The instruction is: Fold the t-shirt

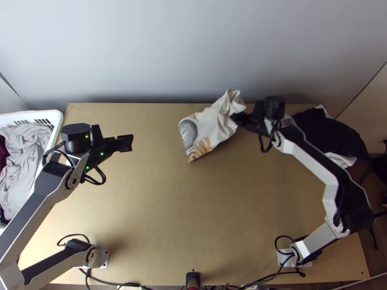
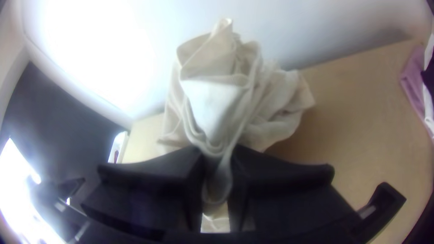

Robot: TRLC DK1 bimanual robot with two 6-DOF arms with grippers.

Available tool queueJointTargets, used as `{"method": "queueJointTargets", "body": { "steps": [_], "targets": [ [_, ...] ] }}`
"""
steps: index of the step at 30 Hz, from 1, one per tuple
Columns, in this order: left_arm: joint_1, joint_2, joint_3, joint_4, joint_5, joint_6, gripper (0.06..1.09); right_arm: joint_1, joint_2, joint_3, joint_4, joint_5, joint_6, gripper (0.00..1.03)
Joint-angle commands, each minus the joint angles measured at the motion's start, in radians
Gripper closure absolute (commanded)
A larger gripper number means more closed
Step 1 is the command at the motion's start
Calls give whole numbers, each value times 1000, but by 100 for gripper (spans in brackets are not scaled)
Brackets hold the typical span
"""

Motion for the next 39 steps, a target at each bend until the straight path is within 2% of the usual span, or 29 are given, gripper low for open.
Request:
{"method": "queueJointTargets", "body": {
  "steps": [1, 11, 17, 24, 28, 32, 36, 39],
  "targets": [
    [1, -25, -20, 5, 0, -2, 11, -112, -56, 155, -114, 10, -60, 100],
    [-10, -54, -34, 5, 2, -4, 11, -355, -79, 353, -261, -29, -120, 100],
    [-21, -72, -60, 6, 2, -5, 11, -517, -10, 586, -362, -53, -134, 100],
    [-31, -97, -91, 11, 2, -14, 11, -678, 46, 718, -382, -110, -142, 100],
    [-31, -109, -100, 11, 2, -11, 11, -735, 23, 685, -430, -138, -188, 100],
    [-31, -126, -111, 6, 2, -11, 11, -769, -91, 491, -428, -147, -247, 100],
    [-31, -137, -142, 13, 3, -11, 11, -824, -178, 231, -368, -155, -298, 100],
    [-31, -147, -158, 19, 3, -16, 11, -845, -212, 60, -260, -165, -326, 100]
  ]
}}
